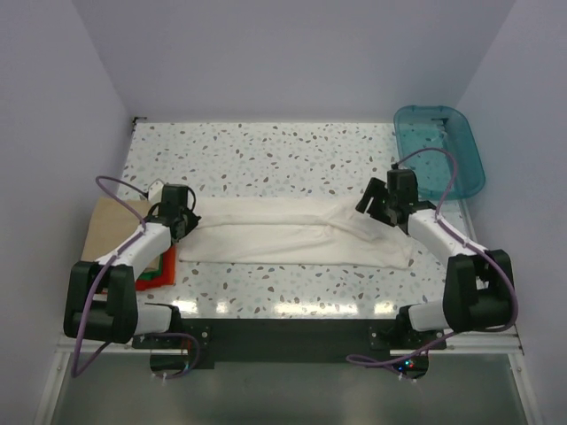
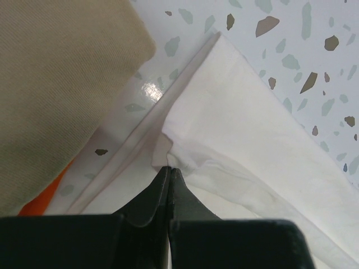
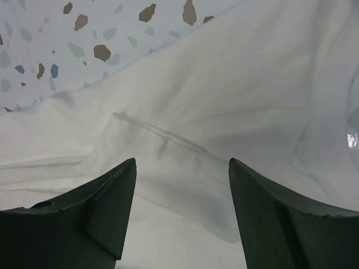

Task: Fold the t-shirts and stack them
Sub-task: Fold the tshirt

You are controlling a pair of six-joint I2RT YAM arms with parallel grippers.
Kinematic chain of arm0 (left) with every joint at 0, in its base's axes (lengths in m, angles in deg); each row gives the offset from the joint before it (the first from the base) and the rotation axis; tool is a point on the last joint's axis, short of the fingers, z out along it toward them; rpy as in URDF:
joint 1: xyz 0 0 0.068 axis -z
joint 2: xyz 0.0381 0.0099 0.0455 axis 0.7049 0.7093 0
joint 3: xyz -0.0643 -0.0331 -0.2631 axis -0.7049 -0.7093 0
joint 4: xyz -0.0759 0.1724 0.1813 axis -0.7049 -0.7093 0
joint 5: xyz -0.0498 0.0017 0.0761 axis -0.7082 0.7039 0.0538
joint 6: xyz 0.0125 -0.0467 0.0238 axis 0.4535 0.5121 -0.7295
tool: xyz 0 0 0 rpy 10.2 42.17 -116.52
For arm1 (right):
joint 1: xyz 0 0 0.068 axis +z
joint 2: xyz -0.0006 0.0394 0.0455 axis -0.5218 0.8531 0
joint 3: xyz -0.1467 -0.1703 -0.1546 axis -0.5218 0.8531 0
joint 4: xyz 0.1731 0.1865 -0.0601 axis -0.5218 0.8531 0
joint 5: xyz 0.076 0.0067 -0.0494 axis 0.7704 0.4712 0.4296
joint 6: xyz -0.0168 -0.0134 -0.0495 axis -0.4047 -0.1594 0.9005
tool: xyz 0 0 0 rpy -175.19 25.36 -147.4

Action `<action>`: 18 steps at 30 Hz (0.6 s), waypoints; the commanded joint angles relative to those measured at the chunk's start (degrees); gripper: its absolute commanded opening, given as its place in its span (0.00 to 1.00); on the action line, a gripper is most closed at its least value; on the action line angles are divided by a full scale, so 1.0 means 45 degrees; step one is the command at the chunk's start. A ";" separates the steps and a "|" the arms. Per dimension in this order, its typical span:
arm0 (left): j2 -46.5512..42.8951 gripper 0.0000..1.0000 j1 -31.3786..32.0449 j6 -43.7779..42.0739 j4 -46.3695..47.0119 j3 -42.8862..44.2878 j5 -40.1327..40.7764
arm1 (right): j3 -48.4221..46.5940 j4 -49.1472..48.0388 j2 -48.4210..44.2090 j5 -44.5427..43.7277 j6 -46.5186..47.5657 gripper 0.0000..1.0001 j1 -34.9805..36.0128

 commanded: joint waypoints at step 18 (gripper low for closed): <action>-0.0314 0.00 0.0063 0.0184 0.0783 -0.0150 -0.0028 | -0.3742 0.0491 0.3390 -0.4239 -0.1406 0.56 0.2985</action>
